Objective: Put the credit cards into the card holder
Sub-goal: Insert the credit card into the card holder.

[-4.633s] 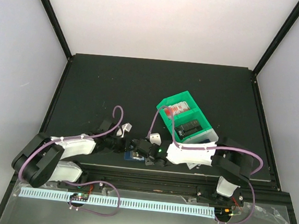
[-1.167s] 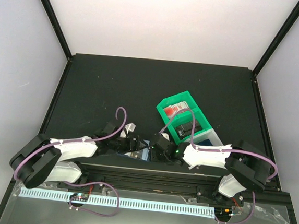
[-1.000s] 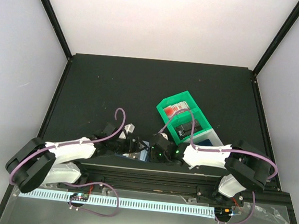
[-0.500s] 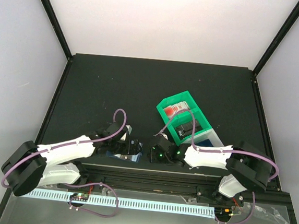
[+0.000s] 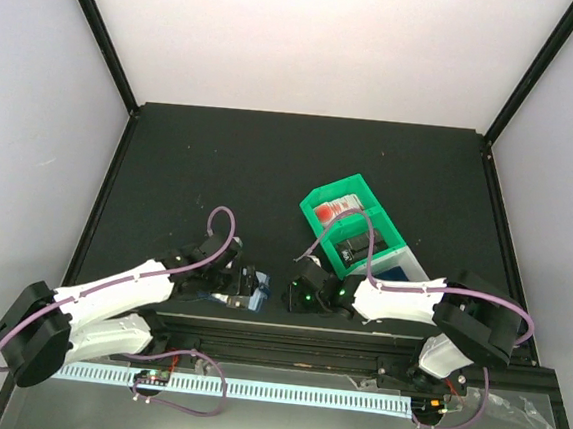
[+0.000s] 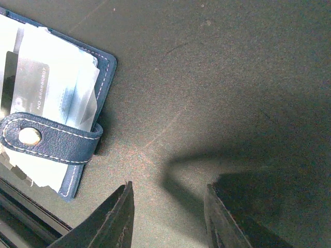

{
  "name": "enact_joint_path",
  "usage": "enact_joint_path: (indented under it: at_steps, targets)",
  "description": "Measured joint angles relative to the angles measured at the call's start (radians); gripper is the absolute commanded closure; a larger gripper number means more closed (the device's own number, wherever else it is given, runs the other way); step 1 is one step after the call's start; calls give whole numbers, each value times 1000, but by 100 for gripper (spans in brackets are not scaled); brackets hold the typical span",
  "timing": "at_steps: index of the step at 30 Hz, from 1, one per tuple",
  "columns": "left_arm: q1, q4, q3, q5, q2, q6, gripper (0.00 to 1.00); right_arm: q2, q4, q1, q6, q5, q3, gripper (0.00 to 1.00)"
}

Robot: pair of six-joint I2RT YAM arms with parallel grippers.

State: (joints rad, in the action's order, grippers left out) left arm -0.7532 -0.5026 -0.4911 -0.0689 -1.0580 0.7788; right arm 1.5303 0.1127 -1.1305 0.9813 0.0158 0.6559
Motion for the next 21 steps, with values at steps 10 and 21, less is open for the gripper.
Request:
enact_joint_path:
  at_steps: [10,21]
  targets:
    - [0,-38,23,20,23,8,14,23,10,-5,-45,-43,45,61]
    - [0,14,42,-31,-20,11,22,169,58,-50,-109,-85,193,65]
